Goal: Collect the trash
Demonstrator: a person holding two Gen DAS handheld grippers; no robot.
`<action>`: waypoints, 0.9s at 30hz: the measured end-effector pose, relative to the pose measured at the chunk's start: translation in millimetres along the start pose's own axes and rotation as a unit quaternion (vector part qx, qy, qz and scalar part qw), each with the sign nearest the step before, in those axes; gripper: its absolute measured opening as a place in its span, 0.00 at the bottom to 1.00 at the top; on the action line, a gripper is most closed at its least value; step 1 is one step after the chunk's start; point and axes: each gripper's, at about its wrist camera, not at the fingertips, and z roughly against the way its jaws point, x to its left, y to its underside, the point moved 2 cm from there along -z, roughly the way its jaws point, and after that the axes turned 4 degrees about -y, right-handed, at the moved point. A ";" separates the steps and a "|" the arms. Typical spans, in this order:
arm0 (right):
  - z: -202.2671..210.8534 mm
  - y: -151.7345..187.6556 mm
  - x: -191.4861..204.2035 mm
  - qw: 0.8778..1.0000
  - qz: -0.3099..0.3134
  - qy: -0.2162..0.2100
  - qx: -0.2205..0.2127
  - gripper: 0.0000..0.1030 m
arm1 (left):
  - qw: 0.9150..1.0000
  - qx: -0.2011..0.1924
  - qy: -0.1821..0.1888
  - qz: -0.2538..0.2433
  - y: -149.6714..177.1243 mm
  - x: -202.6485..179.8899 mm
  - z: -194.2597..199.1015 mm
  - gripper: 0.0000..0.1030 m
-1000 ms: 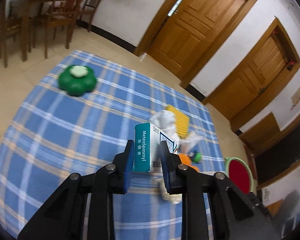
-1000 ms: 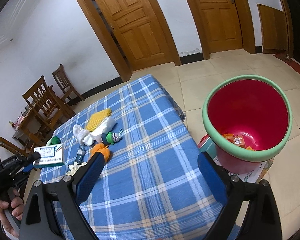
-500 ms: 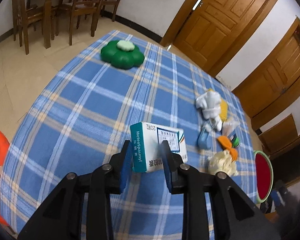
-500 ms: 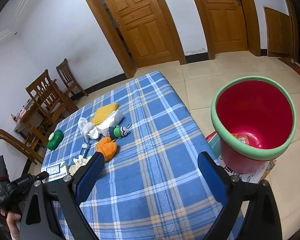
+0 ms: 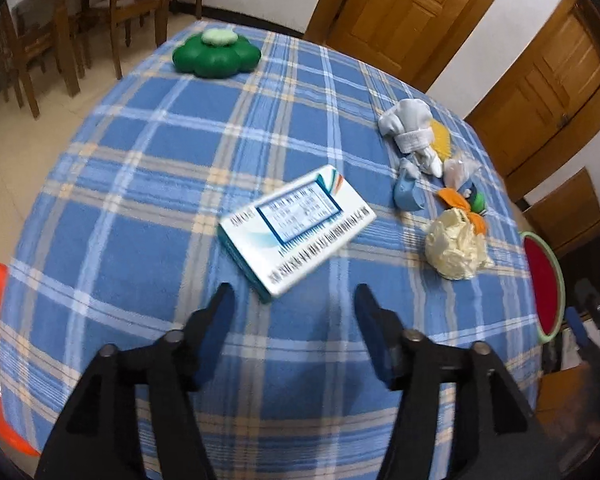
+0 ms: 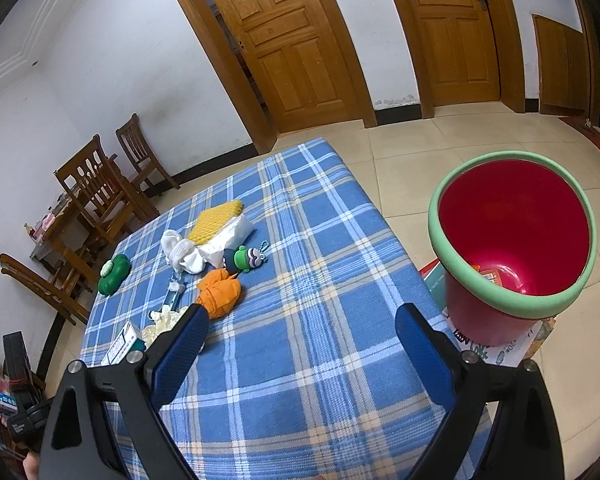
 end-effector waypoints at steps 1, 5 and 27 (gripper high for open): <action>0.0 0.0 0.1 1.000 0.000 -0.001 0.001 0.93 | 1.000 -0.007 -0.008 -0.005 -1.3 0.4 1.3 0.66; -1.3 1.2 2.0 1.000 0.002 -0.002 0.005 0.93 | 0.998 -0.020 -0.035 -0.045 -10.1 -1.0 0.5 0.71; -26.0 12.1 31.4 0.998 0.034 -0.010 0.046 0.93 | 0.991 -0.014 -0.039 -0.124 -31.8 -18.8 -32.6 0.72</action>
